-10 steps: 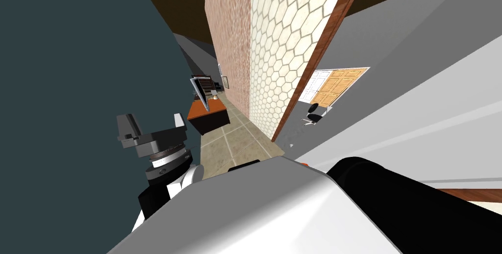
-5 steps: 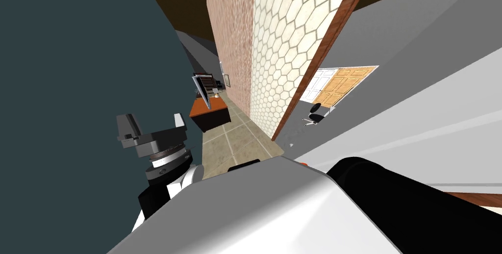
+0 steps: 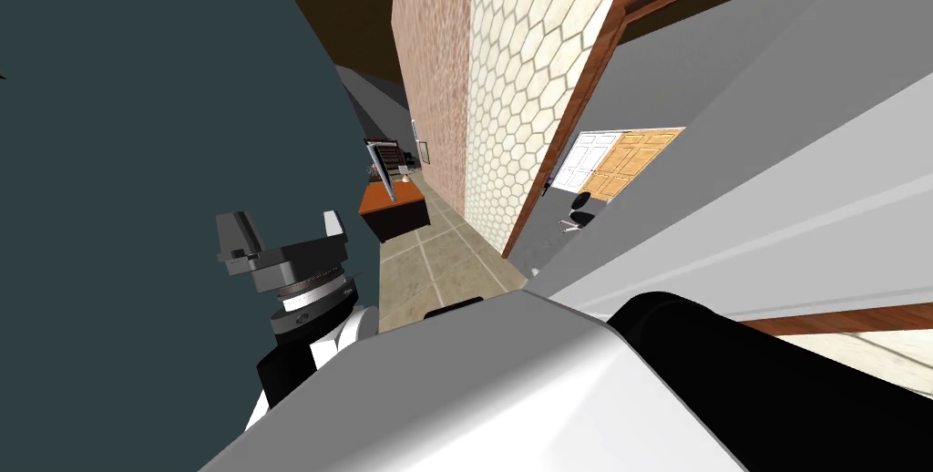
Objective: Pull the door open
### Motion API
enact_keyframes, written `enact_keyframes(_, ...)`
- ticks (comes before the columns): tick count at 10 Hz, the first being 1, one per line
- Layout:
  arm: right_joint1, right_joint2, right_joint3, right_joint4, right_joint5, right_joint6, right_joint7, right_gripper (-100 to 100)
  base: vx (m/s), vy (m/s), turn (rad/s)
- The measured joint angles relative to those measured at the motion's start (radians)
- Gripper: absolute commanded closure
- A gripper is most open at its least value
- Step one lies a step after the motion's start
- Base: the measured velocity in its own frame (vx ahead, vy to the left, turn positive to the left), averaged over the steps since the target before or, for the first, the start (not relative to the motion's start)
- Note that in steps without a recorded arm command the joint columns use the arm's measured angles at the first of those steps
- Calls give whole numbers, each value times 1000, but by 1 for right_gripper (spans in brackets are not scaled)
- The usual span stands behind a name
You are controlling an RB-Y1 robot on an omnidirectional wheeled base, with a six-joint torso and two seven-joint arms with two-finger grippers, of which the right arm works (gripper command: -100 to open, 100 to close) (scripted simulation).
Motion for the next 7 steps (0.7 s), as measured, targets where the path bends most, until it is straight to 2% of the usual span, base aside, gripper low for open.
enact_keyframes(2,28,0,3,-57,4,17,9,100,-174,-35,15)
enact_keyframes(3,18,4,7,-46,8,3,11,100,-168,-21,3)
enact_keyframes(6,15,11,14,-48,15,-19,16,100,-170,-2,-9)
enact_keyframes(7,7,11,13,-35,15,-30,16,100,-174,18,8)
